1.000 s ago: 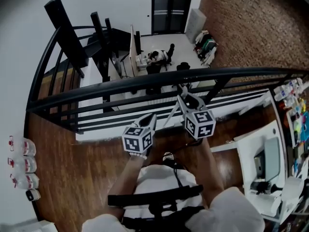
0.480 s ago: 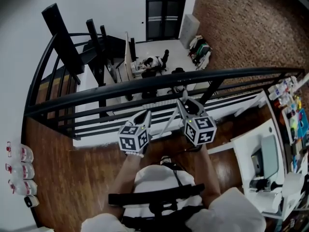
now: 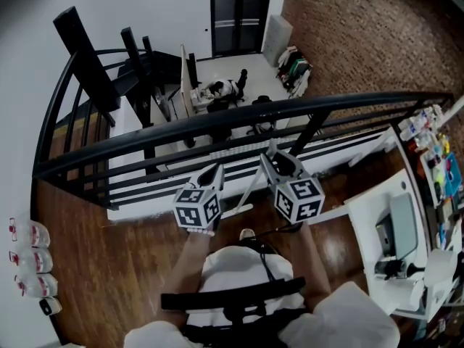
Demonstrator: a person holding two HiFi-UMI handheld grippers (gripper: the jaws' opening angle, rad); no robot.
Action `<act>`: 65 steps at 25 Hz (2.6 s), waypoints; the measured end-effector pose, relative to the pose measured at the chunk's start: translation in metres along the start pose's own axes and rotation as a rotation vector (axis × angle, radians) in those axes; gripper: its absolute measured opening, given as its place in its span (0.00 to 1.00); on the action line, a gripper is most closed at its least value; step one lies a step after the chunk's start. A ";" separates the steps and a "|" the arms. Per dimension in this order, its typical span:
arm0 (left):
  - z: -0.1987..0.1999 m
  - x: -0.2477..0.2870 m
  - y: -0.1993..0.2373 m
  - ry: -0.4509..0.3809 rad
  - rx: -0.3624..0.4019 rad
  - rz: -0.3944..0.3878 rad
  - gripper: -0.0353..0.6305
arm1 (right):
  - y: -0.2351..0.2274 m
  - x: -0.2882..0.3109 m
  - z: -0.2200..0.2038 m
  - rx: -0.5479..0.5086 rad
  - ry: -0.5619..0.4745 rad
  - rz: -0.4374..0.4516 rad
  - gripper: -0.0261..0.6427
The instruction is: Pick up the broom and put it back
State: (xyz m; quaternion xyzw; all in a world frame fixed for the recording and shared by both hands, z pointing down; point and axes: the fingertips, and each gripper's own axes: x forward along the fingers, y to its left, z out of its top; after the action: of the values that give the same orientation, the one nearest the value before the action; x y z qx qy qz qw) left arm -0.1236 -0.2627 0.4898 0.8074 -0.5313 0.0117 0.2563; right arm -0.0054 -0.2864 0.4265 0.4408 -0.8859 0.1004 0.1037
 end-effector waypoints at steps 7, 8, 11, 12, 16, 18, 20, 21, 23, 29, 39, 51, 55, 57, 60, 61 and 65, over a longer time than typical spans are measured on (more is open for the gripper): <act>-0.001 -0.005 0.005 -0.002 -0.015 0.008 0.03 | 0.007 0.002 0.002 -0.014 0.002 0.011 0.23; -0.001 -0.005 0.006 -0.003 -0.017 0.009 0.03 | 0.008 0.003 0.003 -0.016 0.003 0.012 0.23; -0.003 -0.006 0.008 -0.002 -0.020 0.014 0.03 | 0.006 0.007 0.001 -0.021 0.006 0.011 0.23; -0.003 -0.007 0.008 -0.002 -0.020 0.015 0.03 | 0.005 0.009 0.000 -0.021 0.007 0.010 0.23; -0.006 -0.007 0.010 0.000 -0.025 0.023 0.03 | -0.003 0.018 -0.003 -0.016 0.011 0.009 0.23; -0.006 -0.006 0.010 0.002 -0.030 0.030 0.03 | -0.009 0.024 -0.005 -0.014 0.018 0.012 0.23; -0.007 -0.006 0.012 0.007 -0.036 0.036 0.03 | -0.012 0.033 -0.010 -0.011 0.034 0.016 0.23; -0.008 -0.006 0.014 0.008 -0.040 0.038 0.03 | -0.012 0.038 -0.015 -0.008 0.045 0.019 0.23; -0.010 -0.007 0.018 0.005 -0.048 0.039 0.03 | -0.013 0.049 -0.027 0.000 0.067 0.023 0.23; -0.018 -0.003 0.032 0.012 -0.075 0.056 0.03 | -0.025 0.092 -0.066 0.008 0.141 0.044 0.23; -0.046 0.000 0.064 0.075 -0.133 0.133 0.03 | -0.031 0.154 -0.151 0.002 0.334 0.072 0.23; -0.050 0.013 0.076 0.095 -0.151 0.170 0.03 | -0.033 0.221 -0.191 0.007 0.431 0.120 0.23; -0.045 0.013 0.088 0.089 -0.160 0.185 0.03 | -0.033 0.246 -0.188 0.007 0.426 0.122 0.23; -0.045 0.010 0.093 0.086 -0.164 0.195 0.03 | -0.031 0.254 -0.189 0.010 0.424 0.126 0.23; -0.045 0.007 0.098 0.085 -0.173 0.210 0.03 | -0.031 0.262 -0.187 0.012 0.419 0.127 0.23; -0.044 0.006 0.100 0.084 -0.176 0.214 0.03 | -0.031 0.264 -0.185 0.012 0.416 0.124 0.24; -0.043 0.001 0.108 0.075 -0.187 0.226 0.03 | -0.032 0.273 -0.187 0.025 0.419 0.112 0.24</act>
State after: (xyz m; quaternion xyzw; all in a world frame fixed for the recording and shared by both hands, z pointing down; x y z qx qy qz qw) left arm -0.2053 -0.2778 0.5710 0.7139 -0.6077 0.0213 0.3473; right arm -0.1232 -0.4628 0.6830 0.3614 -0.8669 0.2063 0.2745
